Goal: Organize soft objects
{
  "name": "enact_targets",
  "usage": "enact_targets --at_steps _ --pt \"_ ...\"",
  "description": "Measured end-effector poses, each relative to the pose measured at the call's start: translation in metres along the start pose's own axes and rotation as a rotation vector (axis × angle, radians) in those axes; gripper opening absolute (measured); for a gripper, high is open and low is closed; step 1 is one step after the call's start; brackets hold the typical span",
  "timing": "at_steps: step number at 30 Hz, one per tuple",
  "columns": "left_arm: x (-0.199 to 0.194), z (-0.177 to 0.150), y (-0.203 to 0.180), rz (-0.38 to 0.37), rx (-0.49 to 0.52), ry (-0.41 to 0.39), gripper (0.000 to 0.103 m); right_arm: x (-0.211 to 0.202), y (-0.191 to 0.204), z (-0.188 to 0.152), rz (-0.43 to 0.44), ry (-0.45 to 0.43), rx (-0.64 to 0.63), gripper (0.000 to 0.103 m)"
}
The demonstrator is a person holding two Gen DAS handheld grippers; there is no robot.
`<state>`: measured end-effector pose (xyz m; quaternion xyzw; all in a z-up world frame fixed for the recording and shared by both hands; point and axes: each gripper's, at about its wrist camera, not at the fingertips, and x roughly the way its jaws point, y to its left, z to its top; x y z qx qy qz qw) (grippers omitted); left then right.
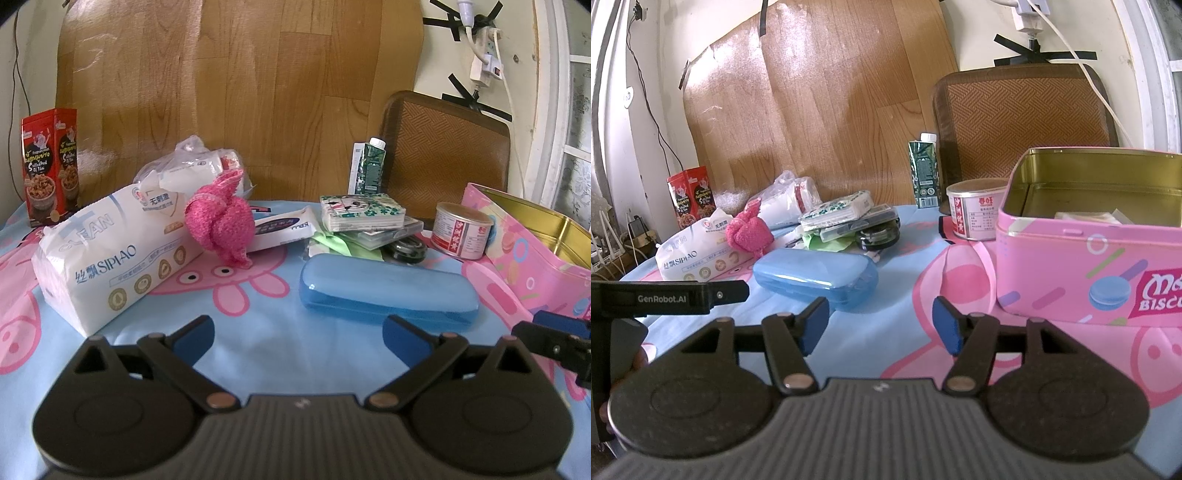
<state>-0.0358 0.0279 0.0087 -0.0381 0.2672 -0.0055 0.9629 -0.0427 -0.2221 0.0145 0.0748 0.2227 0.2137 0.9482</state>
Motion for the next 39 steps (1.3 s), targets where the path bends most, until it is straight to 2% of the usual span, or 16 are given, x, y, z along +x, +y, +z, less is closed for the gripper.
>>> enact_targets --at_steps 31,39 --pt "-0.0011 0.002 -0.0063 -0.005 0.001 -0.009 0.102 0.0005 -0.0011 -0.0003 0.003 -0.002 -0.001 0.065" --pt "-0.0011 0.0019 0.0019 -0.019 -0.039 -0.003 0.102 0.0005 -0.0007 -0.0003 0.005 -0.001 -0.002 0.066"
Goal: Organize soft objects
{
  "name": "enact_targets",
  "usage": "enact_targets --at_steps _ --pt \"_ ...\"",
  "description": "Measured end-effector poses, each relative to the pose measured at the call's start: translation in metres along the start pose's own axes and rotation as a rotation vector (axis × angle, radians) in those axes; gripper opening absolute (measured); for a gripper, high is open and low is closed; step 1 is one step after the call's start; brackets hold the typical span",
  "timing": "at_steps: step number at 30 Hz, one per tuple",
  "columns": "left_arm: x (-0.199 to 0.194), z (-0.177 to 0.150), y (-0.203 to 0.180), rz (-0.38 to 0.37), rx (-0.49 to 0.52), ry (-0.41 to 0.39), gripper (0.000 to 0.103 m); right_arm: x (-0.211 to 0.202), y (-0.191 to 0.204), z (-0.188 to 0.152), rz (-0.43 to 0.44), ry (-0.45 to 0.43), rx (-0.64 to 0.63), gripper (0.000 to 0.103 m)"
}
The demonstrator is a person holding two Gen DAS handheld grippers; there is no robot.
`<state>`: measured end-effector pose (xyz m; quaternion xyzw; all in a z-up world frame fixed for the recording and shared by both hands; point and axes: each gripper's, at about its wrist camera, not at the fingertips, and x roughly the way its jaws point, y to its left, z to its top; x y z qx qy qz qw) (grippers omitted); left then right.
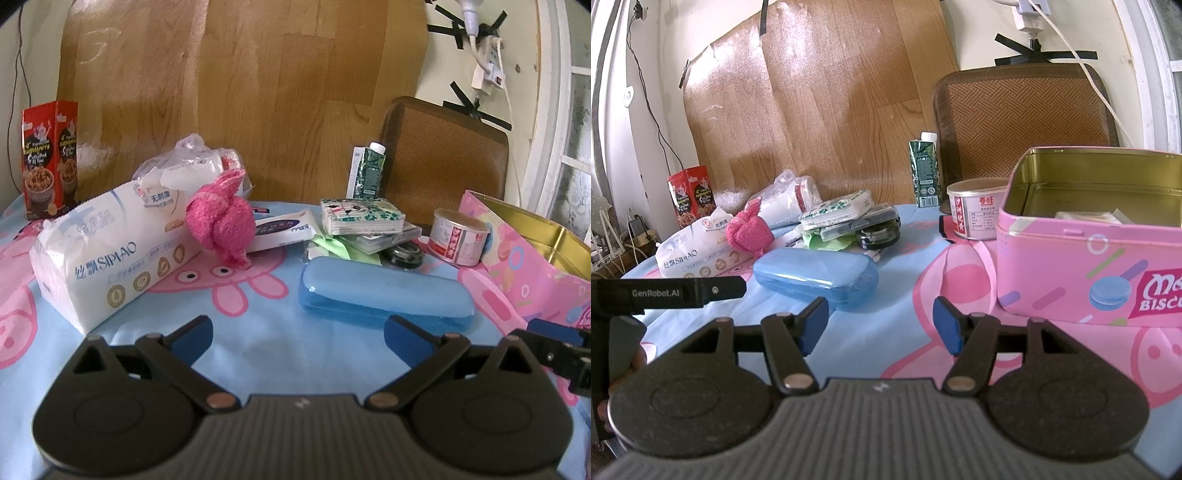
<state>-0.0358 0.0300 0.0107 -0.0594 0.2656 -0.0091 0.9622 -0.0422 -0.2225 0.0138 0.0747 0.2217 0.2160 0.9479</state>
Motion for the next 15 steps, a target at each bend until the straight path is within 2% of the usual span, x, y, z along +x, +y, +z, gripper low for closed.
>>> enact_targets --at_steps 15 --pt "0.0011 -0.0012 0.0011 -0.009 -0.013 0.009 0.102 0.0003 0.0 -0.0002 0.002 0.0 0.0 0.066"
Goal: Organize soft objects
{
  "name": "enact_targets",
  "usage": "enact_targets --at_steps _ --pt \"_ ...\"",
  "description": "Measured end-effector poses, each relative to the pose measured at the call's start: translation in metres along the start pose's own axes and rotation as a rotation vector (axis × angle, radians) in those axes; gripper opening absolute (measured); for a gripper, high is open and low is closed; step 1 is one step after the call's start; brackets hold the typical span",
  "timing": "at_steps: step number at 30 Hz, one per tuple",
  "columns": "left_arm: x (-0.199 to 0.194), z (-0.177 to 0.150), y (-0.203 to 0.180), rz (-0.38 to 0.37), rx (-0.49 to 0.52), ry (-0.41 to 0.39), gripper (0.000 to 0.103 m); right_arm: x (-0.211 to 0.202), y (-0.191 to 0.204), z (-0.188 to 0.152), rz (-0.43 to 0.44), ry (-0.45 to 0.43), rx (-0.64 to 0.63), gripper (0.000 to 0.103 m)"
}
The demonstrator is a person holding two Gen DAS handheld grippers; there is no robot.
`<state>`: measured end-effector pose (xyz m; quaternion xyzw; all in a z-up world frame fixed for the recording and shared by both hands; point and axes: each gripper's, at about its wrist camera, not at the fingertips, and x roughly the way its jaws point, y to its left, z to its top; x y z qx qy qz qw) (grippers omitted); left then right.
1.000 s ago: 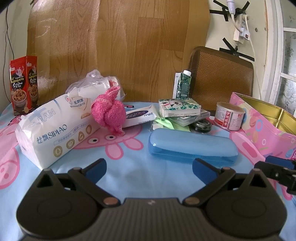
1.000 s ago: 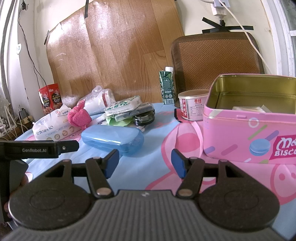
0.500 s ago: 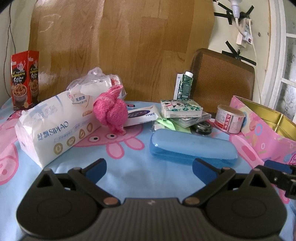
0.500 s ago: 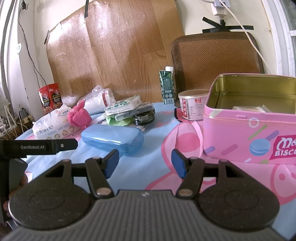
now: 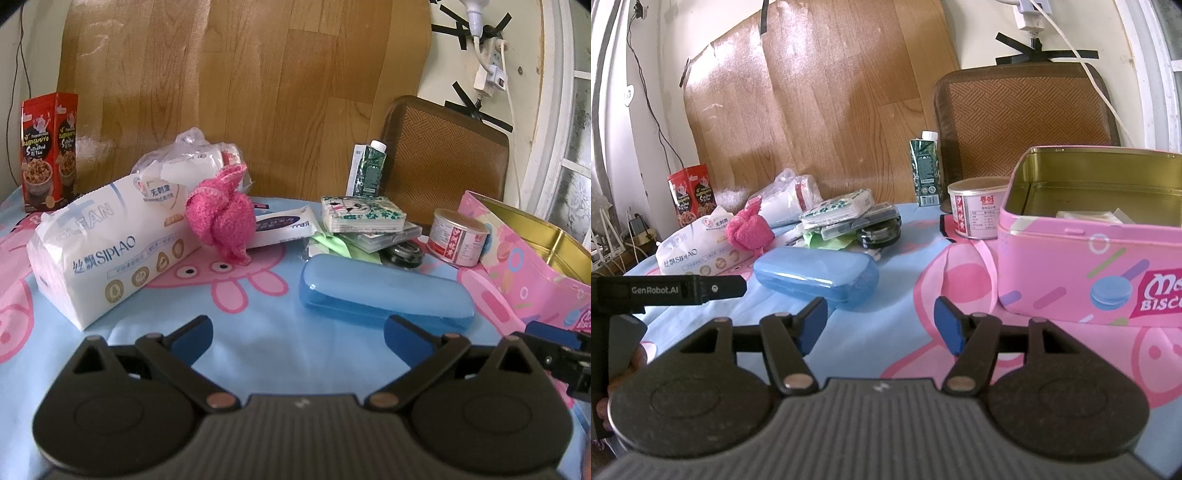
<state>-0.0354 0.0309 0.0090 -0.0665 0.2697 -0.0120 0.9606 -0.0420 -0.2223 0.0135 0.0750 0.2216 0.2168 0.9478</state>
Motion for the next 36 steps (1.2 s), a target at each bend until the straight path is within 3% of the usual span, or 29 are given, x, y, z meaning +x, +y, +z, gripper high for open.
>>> enact_targets --at_steps 36 --pt "0.0001 -0.0006 0.0001 -0.007 -0.003 -0.002 0.102 -0.0002 0.0004 0.0001 0.003 -0.003 0.004 0.07"
